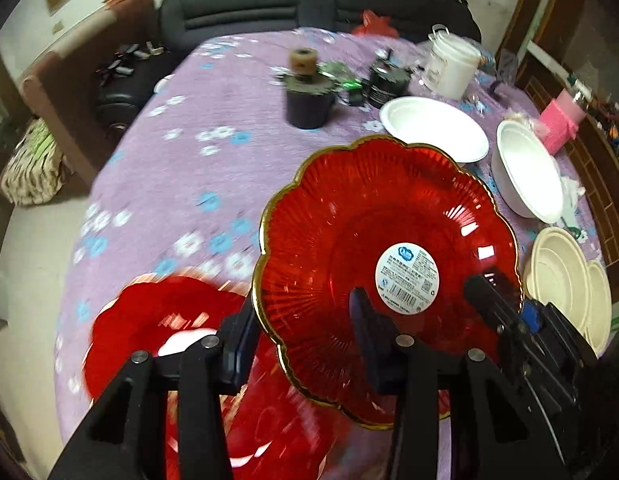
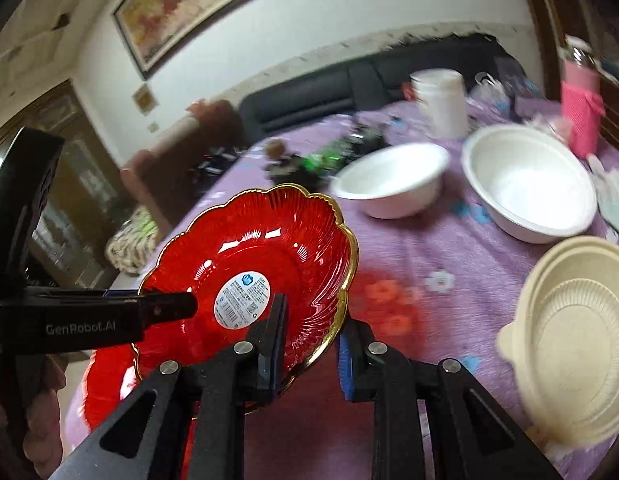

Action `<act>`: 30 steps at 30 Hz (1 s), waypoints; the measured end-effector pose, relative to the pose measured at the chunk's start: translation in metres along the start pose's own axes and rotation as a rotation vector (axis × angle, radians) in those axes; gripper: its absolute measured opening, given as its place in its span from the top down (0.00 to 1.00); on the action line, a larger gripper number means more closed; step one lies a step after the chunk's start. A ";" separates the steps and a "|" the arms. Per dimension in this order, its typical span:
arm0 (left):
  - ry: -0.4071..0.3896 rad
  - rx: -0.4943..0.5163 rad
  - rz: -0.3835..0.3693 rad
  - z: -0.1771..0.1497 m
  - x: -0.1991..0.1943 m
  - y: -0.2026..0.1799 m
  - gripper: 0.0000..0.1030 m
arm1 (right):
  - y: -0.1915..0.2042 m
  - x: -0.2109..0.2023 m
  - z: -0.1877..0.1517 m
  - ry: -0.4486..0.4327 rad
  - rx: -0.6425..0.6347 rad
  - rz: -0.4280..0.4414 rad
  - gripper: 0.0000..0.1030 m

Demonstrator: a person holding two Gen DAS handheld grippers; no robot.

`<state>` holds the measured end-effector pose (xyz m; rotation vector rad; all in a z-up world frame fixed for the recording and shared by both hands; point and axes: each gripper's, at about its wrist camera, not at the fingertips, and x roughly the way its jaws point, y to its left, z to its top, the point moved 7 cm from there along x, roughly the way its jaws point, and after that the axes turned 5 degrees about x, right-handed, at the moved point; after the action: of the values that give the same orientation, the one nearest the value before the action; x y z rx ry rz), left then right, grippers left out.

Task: Organize plates and bowls
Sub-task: 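Stack the held red plate onto the first red plate and release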

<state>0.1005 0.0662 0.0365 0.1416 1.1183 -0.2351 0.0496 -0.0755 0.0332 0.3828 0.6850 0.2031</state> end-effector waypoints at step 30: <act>0.000 -0.318 -0.090 -0.102 0.014 0.140 0.41 | 0.129 0.054 -0.100 0.224 -0.306 -0.045 0.68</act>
<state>0.0536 0.2233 -0.0204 -0.1916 1.1491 -0.1351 0.0177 0.0864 -0.0159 0.0516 0.8674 0.3064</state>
